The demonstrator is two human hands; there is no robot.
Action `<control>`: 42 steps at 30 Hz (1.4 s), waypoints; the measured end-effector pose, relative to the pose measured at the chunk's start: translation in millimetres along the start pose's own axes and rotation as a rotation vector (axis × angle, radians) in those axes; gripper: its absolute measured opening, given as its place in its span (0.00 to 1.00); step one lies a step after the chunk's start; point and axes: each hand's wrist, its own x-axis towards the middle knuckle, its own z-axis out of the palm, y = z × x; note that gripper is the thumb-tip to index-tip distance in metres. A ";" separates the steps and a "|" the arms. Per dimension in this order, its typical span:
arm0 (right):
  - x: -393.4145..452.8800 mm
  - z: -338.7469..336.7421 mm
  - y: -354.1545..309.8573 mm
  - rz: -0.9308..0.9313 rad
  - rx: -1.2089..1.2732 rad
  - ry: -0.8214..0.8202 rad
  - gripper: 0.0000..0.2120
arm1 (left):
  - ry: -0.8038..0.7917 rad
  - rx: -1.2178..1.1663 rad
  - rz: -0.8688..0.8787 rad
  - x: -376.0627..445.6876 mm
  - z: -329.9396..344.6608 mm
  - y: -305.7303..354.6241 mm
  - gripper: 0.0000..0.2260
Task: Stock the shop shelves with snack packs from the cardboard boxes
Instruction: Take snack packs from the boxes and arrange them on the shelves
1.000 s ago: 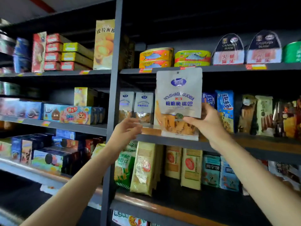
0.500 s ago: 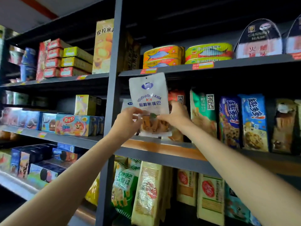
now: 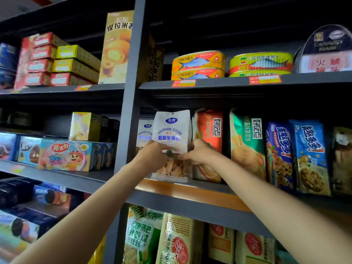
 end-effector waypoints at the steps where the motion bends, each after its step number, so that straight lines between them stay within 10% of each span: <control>1: 3.4 1.2 0.2 -0.001 -0.031 0.018 0.26 | -0.001 -0.008 -0.014 2.1 0.9 -0.7 0.19; 9: 15.7 6.1 -9.7 -0.041 -0.002 0.150 0.12 | 0.646 -0.067 0.477 -43.3 -33.0 -8.8 0.10; 13: 7.4 14.8 -18.0 -0.070 0.009 0.111 0.12 | 0.916 -0.201 0.298 -54.0 -51.8 -37.2 0.08; 27: -6.5 -19.4 -3.1 -0.096 0.126 0.191 0.11 | 0.885 -0.198 0.012 -63.2 -40.4 -46.7 0.09; 31: -44.4 -20.3 7.5 -0.299 -0.185 0.358 0.11 | 0.870 -0.238 -0.002 -66.7 -28.6 -61.6 0.08; 37: -103.9 -16.4 -41.8 -0.675 -0.154 0.679 0.08 | 0.786 -0.266 0.302 -71.5 -33.0 -59.7 0.14; 42: -99.1 29.6 -136.9 -0.676 0.059 0.600 0.09 | 0.795 -0.352 0.519 -81.5 -89.6 -78.8 0.19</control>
